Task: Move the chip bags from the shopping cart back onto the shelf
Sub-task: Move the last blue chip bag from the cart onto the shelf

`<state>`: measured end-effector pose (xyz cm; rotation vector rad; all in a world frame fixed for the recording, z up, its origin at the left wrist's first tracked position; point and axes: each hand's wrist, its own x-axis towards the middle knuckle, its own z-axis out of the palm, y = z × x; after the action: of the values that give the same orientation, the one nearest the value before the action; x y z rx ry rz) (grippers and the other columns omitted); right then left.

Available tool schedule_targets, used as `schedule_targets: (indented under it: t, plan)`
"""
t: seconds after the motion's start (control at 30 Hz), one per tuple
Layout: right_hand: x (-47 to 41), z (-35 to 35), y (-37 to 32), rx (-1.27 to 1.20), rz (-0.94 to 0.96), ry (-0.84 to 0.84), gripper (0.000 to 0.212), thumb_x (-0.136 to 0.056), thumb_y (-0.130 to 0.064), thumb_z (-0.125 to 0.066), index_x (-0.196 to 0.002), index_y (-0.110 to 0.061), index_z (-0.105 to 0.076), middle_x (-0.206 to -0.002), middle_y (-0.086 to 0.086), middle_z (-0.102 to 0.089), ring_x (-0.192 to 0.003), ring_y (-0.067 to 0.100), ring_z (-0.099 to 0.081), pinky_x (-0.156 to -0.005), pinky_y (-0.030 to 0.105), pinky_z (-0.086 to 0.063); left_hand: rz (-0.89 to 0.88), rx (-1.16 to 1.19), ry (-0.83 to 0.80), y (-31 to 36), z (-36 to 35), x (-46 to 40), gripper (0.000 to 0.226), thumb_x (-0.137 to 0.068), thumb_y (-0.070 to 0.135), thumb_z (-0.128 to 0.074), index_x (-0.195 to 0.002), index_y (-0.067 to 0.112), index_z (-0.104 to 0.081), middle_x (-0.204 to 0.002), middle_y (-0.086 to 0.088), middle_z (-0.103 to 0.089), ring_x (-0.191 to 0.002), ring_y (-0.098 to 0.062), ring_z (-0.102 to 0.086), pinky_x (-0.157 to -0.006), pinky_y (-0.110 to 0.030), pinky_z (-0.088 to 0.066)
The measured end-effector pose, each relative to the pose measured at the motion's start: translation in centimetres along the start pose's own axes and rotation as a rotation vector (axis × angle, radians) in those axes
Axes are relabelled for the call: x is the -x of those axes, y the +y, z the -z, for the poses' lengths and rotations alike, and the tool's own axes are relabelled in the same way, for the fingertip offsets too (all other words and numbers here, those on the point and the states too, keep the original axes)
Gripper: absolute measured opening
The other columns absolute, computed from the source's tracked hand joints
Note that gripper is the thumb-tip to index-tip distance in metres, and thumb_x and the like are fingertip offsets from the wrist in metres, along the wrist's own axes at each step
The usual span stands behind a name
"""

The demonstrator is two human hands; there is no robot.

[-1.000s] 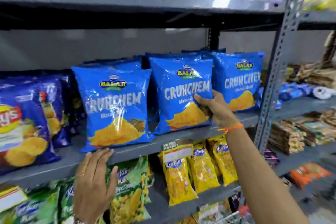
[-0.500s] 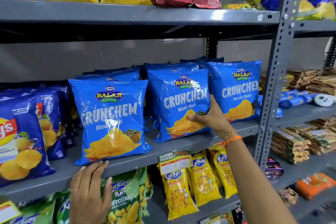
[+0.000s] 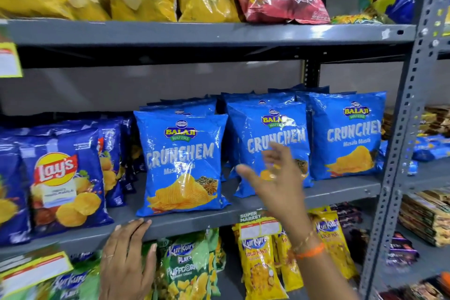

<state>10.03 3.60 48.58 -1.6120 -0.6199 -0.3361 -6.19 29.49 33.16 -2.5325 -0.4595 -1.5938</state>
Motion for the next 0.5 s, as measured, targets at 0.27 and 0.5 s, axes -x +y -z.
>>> schedule_targets:
  t: [0.27,0.5]
  plan:
    - [-2.5,-9.8,0.1,0.009,-0.106,-0.277,0.132,-0.044,-0.059,-0.094,-0.149,-0.022,-0.022,-0.127,-0.006,-0.064,-0.120,0.018,-0.063,-0.097,0.034,-0.053,-0.035,0.009,0.000,-1.0,-0.5,0.4,0.047,-0.099,0.038,-0.043,-0.123,0.004,-0.065,-0.121,-0.015,-0.067,-0.113,-0.033,-0.058,-0.121,-0.038,-0.027]
    - [-4.2,-9.9,1.4,-0.107,0.132,-0.316,0.105,-0.059,-0.030,-0.097,-0.143,-0.035,-0.034,-0.128,-0.028,-0.060,-0.118,-0.007,-0.060,-0.096,0.017,-0.052,-0.033,0.058,-0.089,-1.1,0.1,0.5,0.052,-0.104,0.043,-0.034,-0.132,0.008,-0.059,-0.128,-0.011,-0.065,-0.122,-0.027,-0.052,-0.127,-0.033,-0.018]
